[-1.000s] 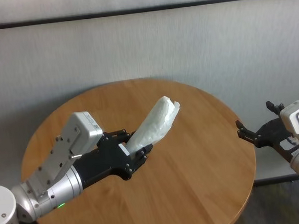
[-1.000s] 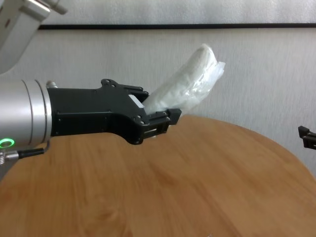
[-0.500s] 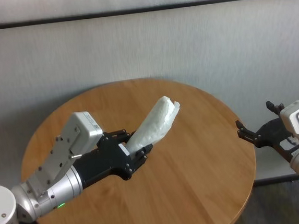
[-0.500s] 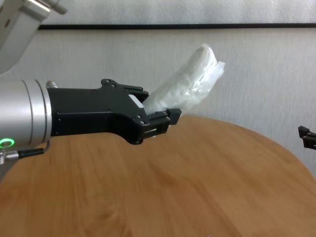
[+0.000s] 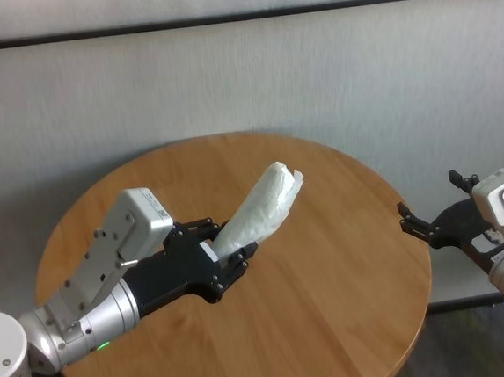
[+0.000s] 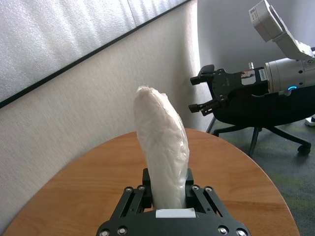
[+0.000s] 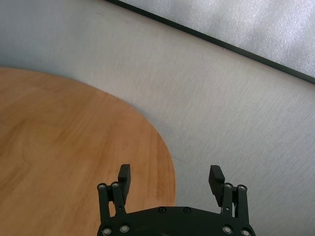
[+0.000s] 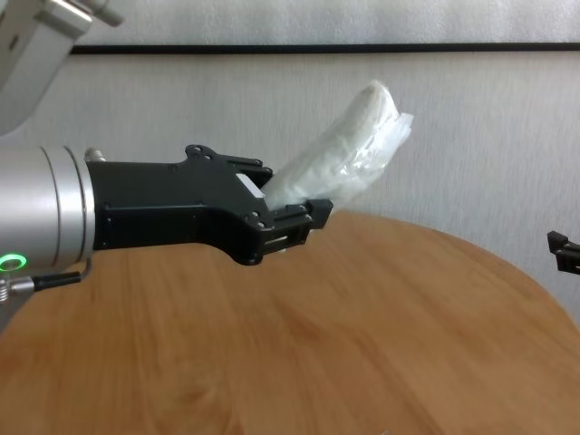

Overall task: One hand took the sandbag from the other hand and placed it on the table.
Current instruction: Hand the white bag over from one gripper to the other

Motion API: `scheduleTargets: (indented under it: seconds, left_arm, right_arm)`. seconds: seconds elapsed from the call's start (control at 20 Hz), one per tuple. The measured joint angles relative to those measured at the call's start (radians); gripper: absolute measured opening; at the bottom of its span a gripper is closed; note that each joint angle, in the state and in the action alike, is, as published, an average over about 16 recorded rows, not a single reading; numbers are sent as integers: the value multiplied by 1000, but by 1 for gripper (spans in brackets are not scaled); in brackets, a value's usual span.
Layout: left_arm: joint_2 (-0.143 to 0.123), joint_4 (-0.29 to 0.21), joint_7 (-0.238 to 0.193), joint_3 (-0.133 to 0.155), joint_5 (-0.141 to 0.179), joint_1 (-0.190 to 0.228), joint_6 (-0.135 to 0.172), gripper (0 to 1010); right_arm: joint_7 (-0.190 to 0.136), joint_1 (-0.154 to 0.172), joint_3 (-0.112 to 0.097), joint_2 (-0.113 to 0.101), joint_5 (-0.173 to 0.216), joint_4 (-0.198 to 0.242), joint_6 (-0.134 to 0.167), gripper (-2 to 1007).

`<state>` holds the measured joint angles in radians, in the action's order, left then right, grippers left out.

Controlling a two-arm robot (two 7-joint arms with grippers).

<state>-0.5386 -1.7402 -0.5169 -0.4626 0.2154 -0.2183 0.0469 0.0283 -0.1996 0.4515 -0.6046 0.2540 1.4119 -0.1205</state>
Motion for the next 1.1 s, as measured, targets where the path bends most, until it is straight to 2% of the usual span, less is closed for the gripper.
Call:
scheduleTargets:
  seconds: [1.1]
  left_arm:
    - [0,0,0,0,0,0,0,374]
  right_arm:
    - [0,0,0,0,0,0,0,1001]
